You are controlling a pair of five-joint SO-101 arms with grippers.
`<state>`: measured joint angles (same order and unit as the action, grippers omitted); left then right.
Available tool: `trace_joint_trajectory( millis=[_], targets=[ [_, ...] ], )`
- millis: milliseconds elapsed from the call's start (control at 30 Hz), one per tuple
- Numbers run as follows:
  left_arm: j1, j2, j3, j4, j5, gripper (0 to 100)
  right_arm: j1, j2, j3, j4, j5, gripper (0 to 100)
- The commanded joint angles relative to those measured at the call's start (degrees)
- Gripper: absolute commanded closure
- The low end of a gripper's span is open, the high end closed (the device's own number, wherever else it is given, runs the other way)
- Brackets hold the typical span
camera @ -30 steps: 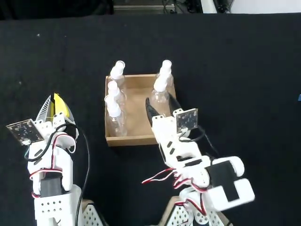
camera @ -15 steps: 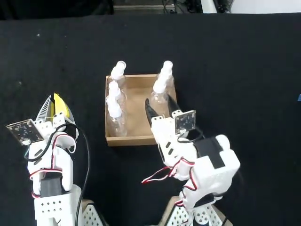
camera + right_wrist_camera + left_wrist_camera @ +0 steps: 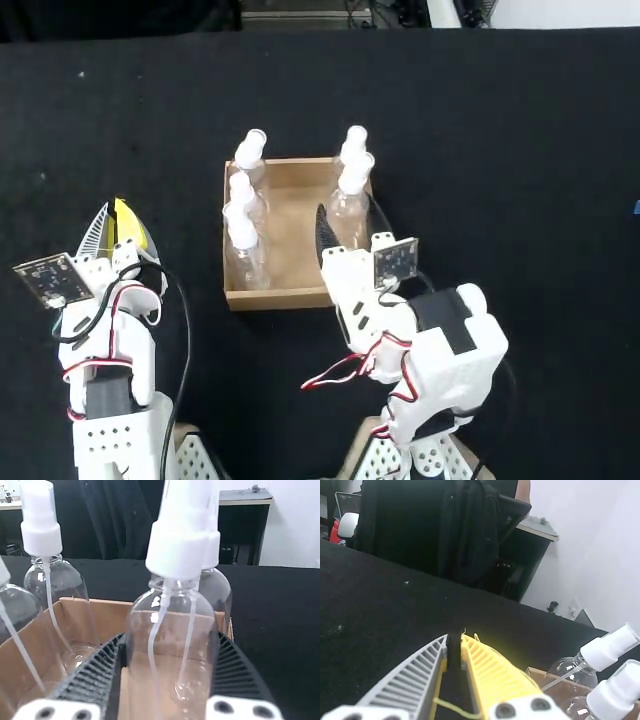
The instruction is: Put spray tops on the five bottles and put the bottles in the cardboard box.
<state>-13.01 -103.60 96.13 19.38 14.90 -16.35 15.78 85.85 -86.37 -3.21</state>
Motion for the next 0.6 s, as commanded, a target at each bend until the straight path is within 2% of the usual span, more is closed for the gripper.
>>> trace_joint_trajectory(
  millis=[0, 167, 333, 567],
  targets=[
    [-0.57, -1.14, 1.27, 0.35, 0.53, 97, -1.05, 0.04, -0.48, -1.67, -0.09, 82.9],
    [-0.57, -1.14, 1.27, 0.35, 0.53, 97, -1.05, -0.13, 0.48, -2.29, -0.09, 82.8],
    [-0.57, -1.14, 1.27, 0.35, 0.53, 97, -1.05, 0.40, 2.68, -8.09, -0.09, 82.8],
    [-0.57, -1.14, 1.27, 0.35, 0.53, 97, -1.05, 0.31, 1.19, -3.25, -0.09, 82.4]
  ],
)
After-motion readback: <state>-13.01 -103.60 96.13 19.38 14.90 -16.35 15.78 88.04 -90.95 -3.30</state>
